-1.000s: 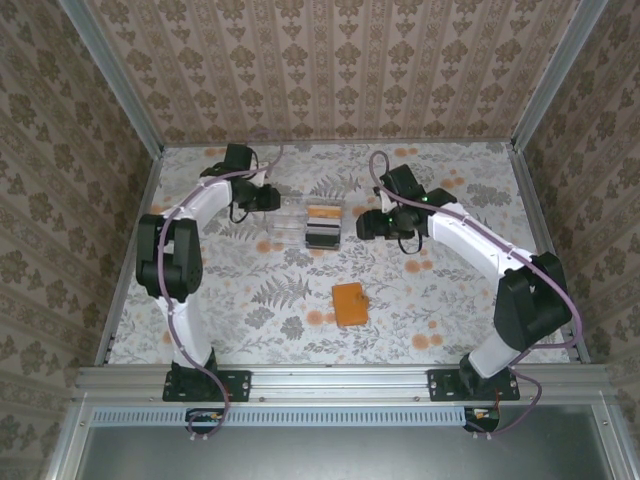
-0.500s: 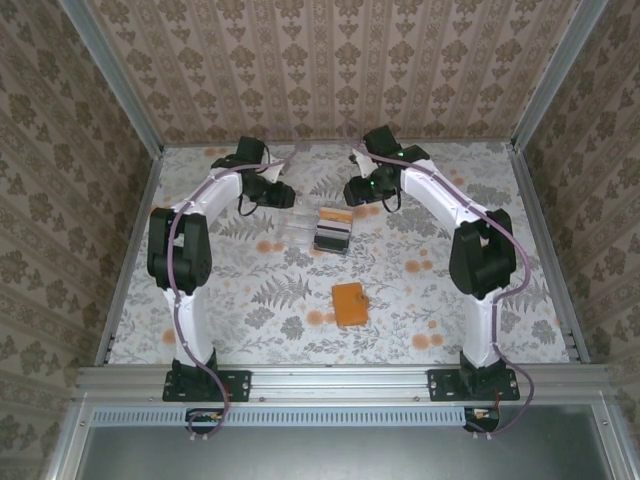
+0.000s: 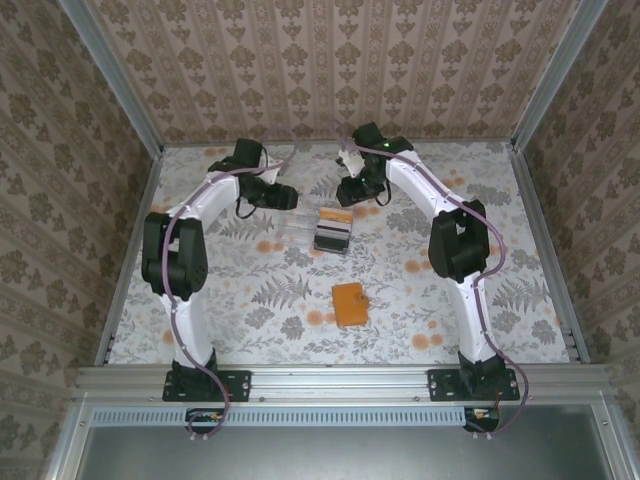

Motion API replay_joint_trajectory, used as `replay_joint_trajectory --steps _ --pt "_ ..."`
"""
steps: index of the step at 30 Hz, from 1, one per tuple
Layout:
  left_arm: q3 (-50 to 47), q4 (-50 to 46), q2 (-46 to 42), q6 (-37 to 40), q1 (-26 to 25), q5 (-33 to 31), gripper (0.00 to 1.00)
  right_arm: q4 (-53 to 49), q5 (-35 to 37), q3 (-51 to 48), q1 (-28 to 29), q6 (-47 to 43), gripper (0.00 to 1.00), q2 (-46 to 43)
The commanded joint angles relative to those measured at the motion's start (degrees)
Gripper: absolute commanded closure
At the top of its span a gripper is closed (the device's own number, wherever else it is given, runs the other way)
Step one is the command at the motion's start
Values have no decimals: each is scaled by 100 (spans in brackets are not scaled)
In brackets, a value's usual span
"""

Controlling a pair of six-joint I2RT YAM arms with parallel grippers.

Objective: Put the credit cards into the card holder

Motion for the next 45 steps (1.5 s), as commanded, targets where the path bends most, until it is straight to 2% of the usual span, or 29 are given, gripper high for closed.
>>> replay_joint_trajectory --steps 1,10,16,28,38,45 --pt "-217 280 -522 -237 20 87 35 -277 -316 174 -9 -154 57 144" --pt "-850 575 -1265 -506 77 -40 35 -336 -104 169 -9 -215 68 250" --pt "-1225 655 -1652 -607 104 -64 35 -309 213 -223 -9 -329 74 -86" --pt "-1662 839 -2028 -870 33 51 35 480 944 -2170 -9 -5 81 -1484" --pt "-1932 1096 -2134 -1500 -295 -95 35 1151 1636 -3949 -18 1242 83 -2743" --pt "-2100 1261 -2186 -1914 -658 -307 35 1406 1887 -4647 -27 1729 83 -3319"
